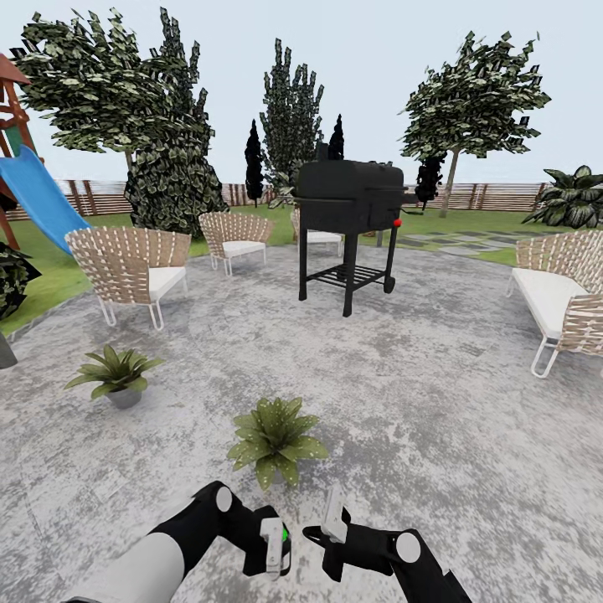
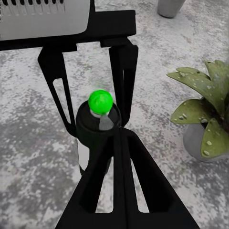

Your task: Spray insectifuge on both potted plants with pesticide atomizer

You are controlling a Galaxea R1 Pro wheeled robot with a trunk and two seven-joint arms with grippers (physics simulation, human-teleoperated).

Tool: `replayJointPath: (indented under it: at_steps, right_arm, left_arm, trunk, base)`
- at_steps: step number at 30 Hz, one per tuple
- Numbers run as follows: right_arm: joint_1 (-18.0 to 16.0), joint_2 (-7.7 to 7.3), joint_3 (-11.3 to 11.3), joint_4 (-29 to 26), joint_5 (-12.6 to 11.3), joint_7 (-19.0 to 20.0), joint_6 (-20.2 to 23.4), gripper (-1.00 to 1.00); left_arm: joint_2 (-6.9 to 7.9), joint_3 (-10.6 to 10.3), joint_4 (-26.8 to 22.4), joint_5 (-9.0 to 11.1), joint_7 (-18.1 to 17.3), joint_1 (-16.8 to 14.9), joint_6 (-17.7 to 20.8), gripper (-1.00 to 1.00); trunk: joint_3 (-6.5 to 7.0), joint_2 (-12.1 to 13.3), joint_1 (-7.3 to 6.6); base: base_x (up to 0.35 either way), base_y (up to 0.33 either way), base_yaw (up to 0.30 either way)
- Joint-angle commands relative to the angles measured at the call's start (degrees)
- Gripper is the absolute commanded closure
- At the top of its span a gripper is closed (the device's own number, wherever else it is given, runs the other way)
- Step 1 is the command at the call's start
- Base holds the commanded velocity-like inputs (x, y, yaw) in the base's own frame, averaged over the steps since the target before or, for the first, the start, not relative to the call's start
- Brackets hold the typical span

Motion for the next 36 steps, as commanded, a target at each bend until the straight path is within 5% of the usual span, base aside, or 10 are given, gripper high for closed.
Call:
replayJointPath:
  at_steps: [1,36]
  right_arm:
    - [0.0,0.02,-0.1,-0.1,0.5,0.0,-0.3,1.00]
    - [0.0,-0.04,-0.1,0.2,0.5,-0.1,-0.3,1.00]
  left_arm:
    - [-0.05,0.0,-0.1,-0.3,0.0,0.0,-0.3,1.00]
    - [-2.23,-0.2,-0.6,-0.1,-1.0,0.0,-0.4,1.00]
  trunk:
    - [-0.06,0.0,-0.01]
    - [-0.06,0.0,-0.01]
  base:
    - [0.000,0.000,0.000]
    - [0.000,0.000,0.000]
